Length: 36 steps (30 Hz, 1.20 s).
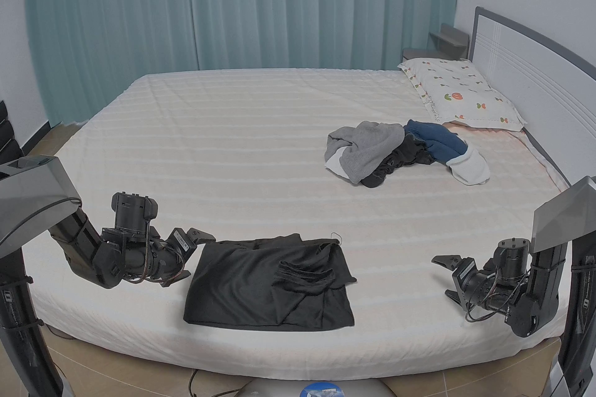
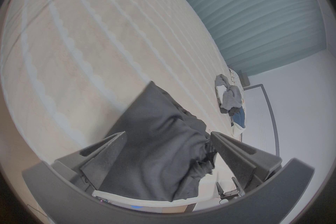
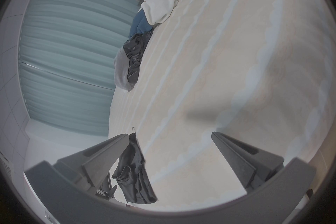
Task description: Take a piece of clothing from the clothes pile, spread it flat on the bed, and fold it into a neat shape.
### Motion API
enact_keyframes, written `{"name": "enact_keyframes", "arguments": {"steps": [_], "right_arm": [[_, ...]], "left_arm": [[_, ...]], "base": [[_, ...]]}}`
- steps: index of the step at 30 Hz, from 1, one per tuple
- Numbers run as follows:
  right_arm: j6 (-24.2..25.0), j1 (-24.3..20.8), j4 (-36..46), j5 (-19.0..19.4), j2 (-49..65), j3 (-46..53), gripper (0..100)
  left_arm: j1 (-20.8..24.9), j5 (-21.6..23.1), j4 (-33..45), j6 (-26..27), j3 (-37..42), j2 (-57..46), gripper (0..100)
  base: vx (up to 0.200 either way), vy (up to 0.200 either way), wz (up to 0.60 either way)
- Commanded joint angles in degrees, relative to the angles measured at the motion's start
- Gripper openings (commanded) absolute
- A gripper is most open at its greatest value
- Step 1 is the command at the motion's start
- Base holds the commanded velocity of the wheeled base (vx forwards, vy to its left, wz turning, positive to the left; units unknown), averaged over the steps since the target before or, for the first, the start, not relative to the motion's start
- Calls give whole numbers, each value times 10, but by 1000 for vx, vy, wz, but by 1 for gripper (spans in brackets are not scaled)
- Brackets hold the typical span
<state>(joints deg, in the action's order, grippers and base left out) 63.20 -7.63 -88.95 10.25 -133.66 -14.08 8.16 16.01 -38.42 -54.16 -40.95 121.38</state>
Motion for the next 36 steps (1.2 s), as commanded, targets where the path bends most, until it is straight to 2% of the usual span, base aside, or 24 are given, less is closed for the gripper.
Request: {"name": "enact_keyframes", "arguments": {"steps": [1,16,19,24,26,28,29,30,31,33,36], "right_arm": [[0,1,-7,0,0,-1,100],[-10,-12,-7,-14,28,3,100],[-39,-24,-6,-41,75,10,100],[-87,-56,16,-57,104,2,100],[-103,-69,37,-68,107,-7,100],[-160,-92,96,-100,118,-42,100],[-164,-93,99,-102,118,-45,100],[-199,-107,154,-129,134,-72,100],[-212,-118,188,-138,146,-90,100],[-222,-132,226,-146,158,-112,100],[-244,-167,357,-159,182,-190,100]], "left_arm": [[-2,1,0,-1,-1,17,100],[-2,1,-1,0,2,18,100],[-2,0,0,0,0,18,100],[0,-2,-1,2,-2,20,100],[1,-5,0,2,-2,21,100],[3,-7,-1,5,-2,26,100],[3,-7,-1,5,-2,26,100],[3,-7,-1,5,-3,26,100],[3,-7,-1,5,-3,26,100],[3,-7,-1,5,-3,26,100],[4,-7,-1,5,-2,26,100]], "base": [[0,200,0],[0,200,0],[0,200,0],[0,200,0],[0,0,0],[0,0,0],[0,0,0],[0,0,0],[0,0,0],[0,0,0],[0,0,0]]}}
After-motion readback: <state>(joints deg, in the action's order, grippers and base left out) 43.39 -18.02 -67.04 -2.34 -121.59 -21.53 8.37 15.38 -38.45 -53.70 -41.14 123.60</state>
